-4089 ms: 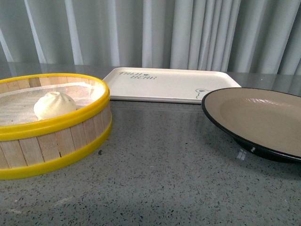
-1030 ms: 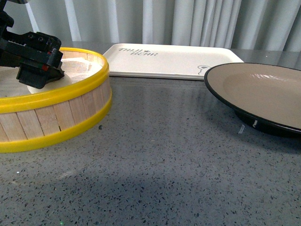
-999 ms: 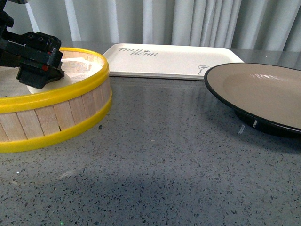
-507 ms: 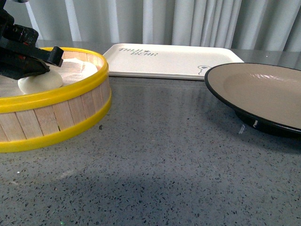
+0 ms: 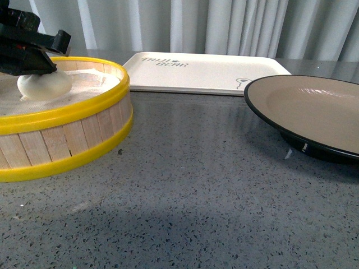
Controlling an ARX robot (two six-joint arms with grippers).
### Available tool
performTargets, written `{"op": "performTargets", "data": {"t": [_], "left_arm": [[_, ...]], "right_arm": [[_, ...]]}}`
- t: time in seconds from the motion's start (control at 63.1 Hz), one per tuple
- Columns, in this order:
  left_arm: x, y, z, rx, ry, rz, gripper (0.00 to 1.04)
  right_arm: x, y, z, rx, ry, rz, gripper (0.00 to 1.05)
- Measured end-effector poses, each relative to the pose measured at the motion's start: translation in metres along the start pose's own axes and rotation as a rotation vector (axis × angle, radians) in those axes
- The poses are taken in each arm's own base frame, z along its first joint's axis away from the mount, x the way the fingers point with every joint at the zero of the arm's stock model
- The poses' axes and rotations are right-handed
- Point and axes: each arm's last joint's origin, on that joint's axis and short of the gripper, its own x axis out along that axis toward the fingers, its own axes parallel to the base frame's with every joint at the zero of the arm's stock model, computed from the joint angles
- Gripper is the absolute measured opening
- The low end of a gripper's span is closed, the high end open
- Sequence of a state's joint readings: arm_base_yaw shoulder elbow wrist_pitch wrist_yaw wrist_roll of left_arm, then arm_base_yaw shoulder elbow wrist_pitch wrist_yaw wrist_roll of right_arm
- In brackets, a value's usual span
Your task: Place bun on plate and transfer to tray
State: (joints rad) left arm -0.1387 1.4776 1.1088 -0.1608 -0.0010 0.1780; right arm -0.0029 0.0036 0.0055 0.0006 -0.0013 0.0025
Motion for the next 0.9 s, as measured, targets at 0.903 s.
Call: {"op": "performTargets", "data": {"t": [0.903], "left_arm": [[-0.02, -0.202, 0.099, 0.179, -0.257, -0.424, 0.04]], "right_arm": [[0.0, 0.0, 0.0, 0.0, 0.0, 0.0, 0.96]]}}
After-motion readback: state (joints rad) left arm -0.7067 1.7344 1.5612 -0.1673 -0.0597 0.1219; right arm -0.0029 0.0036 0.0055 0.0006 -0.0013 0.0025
